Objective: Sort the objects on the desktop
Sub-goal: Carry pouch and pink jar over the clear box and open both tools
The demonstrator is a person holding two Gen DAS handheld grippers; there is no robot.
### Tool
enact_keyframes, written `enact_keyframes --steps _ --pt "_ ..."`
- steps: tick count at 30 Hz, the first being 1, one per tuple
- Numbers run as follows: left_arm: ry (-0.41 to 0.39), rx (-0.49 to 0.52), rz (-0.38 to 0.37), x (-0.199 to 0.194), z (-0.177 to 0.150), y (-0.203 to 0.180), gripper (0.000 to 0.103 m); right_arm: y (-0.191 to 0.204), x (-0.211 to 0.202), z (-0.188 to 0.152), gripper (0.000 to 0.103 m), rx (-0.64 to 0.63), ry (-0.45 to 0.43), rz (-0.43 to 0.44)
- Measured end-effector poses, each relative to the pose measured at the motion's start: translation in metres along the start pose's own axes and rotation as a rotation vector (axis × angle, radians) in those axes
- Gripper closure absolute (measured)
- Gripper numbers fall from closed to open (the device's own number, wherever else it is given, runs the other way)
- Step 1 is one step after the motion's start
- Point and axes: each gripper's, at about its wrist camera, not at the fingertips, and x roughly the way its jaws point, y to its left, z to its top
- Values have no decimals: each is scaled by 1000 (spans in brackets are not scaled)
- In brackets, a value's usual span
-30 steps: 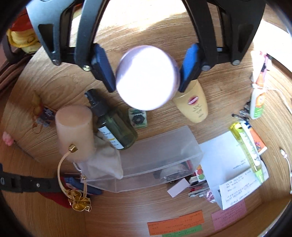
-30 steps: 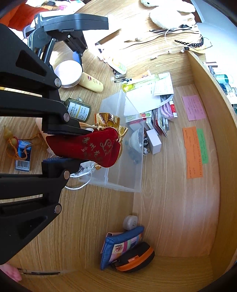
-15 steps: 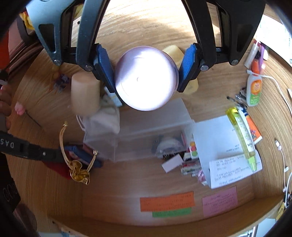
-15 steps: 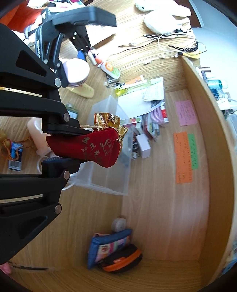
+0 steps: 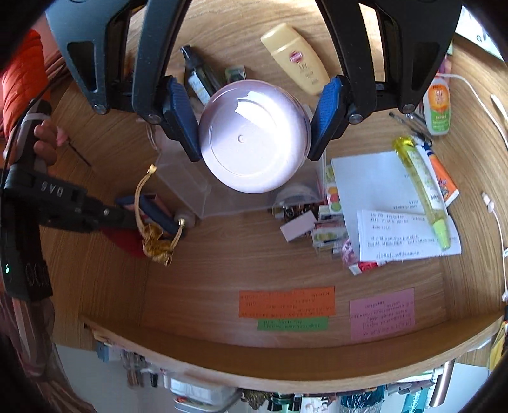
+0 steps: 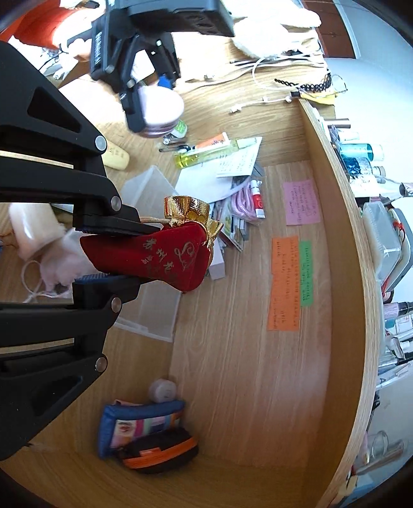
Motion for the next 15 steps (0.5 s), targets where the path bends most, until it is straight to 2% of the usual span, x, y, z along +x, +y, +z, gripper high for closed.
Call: enact_keyframes --steps 8,15 --pt "11 -6 11 31 35 13 37 -9 38 16 85 6 44 0" --pt "81 -19 7 83 47 22 37 -15 77 18 85 1 104 -2"
